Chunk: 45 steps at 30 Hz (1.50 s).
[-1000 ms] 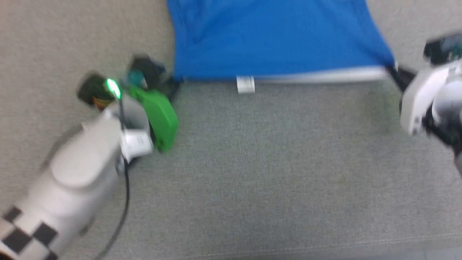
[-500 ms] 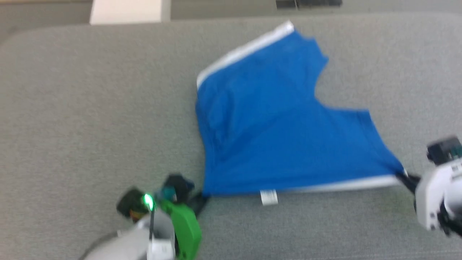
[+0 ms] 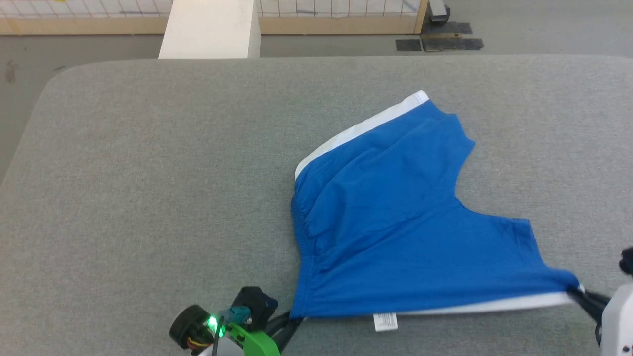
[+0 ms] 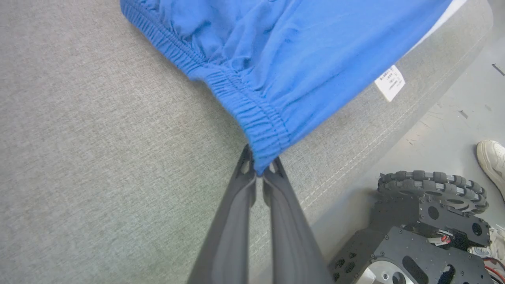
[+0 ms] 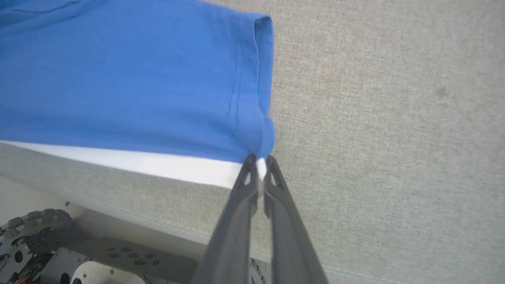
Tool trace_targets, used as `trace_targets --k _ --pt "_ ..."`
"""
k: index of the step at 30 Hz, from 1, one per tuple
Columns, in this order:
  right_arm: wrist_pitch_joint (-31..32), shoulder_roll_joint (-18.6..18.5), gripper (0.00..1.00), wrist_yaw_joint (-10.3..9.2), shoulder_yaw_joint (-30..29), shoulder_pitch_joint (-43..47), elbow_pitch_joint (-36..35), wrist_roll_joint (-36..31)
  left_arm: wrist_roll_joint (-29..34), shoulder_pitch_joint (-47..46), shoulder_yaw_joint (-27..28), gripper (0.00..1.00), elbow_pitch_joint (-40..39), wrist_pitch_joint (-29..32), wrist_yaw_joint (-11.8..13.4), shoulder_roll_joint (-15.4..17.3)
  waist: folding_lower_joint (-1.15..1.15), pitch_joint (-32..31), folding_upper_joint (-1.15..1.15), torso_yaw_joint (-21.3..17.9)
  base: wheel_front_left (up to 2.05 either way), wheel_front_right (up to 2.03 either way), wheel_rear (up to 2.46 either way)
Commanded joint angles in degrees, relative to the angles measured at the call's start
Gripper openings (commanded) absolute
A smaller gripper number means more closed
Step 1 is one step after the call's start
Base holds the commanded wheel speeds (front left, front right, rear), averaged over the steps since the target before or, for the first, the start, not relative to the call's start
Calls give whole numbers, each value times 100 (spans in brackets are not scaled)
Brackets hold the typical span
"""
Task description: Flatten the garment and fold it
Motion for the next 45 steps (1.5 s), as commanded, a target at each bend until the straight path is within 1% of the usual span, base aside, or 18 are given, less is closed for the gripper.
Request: trace_targets --k 1,7,12,16,20,26,32,36,40,42,43,45 --pt "43 11 0 -57 -164 -9 -147 -68 24 -99 64 0 -14 28 82 112 1 58 0 44 0 0 0" --pt "302 162 0 -57 -545 -424 -745 -90 131 -477 160 0 -283 155 97 98 1 304 0 189 0 0 0" --pt "591 131 0 -57 -687 -1031 -1019 -195 220 -874 254 0 -542 308 81 59 1 647 0 378 0 0 0" --pt "849 58 0 -57 -640 -1705 -1087 -309 282 -1282 313 0 -727 477 -33 -6 1 1026 0 576 0 0 0" --pt "1149 -55 0 -57 -431 -2502 -974 -424 344 -1765 469 0 -741 546 -118 -126 1 1469 0 780 0 0 0" --pt "1637 -72 0 -57 73 -3978 -356 -589 399 -2490 687 0 -468 607 -323 -307 1 2132 0 1043 0 0 0" --pt "1803 -145 0 -57 669 -5256 531 -1015 402 -3007 785 0 -15 582 -529 -583 1 2555 0 1232 0 0 0" --pt "1698 -121 0 -57 959 -5836 1149 -1218 417 -3190 770 0 276 511 -646 -762 1 2714 0 1334 0 0 0" --pt "1497 -62 0 -57 1138 -6193 1637 -1334 421 -3282 758 0 485 422 -696 -916 1 2804 0 1420 0 0 0" --pt "1328 -33 0 -57 1195 -6324 1812 -1401 424 -3312 753 0 567 381 -711 -975 1 2834 0 1449 0 0 0" --pt "1077 9 0 -57 1277 -6454 2030 -1464 421 -3347 752 0 678 324 -724 -1051 1 2862 0 1476 0 0 0" --pt "938 29 0 -57 1342 -6502 2189 -1473 425 -3368 749 0 757 283 -729 -1100 1 2863 0 1480 0 0 0"
